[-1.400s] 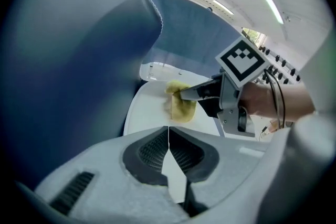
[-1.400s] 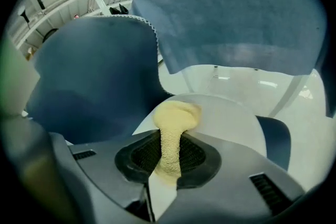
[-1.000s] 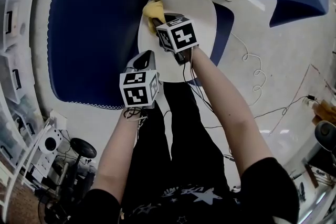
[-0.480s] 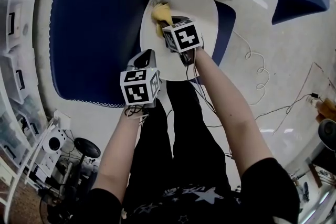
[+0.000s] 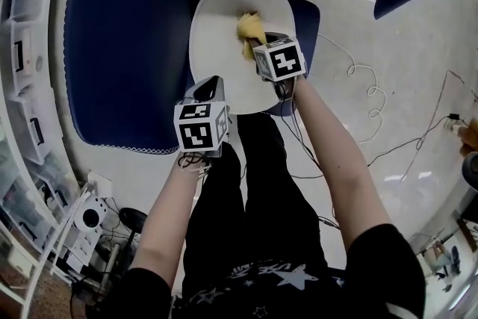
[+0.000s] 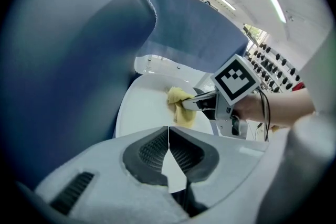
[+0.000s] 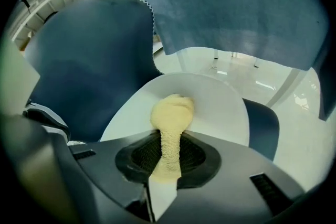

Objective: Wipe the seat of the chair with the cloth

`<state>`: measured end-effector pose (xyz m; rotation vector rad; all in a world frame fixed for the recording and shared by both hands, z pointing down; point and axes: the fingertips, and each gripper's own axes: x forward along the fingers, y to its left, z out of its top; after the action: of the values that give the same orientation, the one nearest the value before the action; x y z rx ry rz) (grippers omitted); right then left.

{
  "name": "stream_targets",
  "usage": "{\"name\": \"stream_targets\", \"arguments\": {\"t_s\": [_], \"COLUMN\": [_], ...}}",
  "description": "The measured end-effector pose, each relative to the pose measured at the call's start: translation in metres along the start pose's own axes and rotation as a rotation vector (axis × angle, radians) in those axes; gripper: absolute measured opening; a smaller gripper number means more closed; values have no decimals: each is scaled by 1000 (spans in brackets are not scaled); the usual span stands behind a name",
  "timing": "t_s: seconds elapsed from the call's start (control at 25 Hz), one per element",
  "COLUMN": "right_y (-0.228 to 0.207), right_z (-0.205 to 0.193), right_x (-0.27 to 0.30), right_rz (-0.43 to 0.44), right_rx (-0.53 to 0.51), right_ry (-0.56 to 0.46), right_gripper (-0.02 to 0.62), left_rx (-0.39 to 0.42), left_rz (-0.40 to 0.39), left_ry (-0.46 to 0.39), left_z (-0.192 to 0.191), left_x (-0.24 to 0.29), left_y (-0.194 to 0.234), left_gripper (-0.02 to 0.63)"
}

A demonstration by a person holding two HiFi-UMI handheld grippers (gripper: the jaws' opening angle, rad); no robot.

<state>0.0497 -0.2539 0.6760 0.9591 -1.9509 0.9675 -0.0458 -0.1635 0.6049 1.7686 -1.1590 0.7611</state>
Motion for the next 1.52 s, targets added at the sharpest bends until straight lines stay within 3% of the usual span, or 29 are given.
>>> {"name": "stream_targets", "arguments": {"t_s": [0.32,0.72,1.08,1.28,1.52], "right_y": [-65,-94,-31,21,68], "right_z": [-33,-58,-71,-73,-56], "right_x": [-36,-71,-115,-123,-99], "right_rz": [-123,-245,-287,-254,-171], "right_rx": [177,186,225,208,106], "right_ry": [-29,-14,-90,-106,-77], "right_gripper": [71,71,71,71,71], "left_rx": [61,123,164,176,129], "left_rz": [-36,-91,-150,-158,-129], "left_ry": [31,39,4,13,38], "left_z": [0,-14,-52,-82,-111], "left_x": [8,2,-51,-78,-85], "left_y": [-24,-41,-44,-36,-22], "left_gripper": [20,20,20,20,20]}}
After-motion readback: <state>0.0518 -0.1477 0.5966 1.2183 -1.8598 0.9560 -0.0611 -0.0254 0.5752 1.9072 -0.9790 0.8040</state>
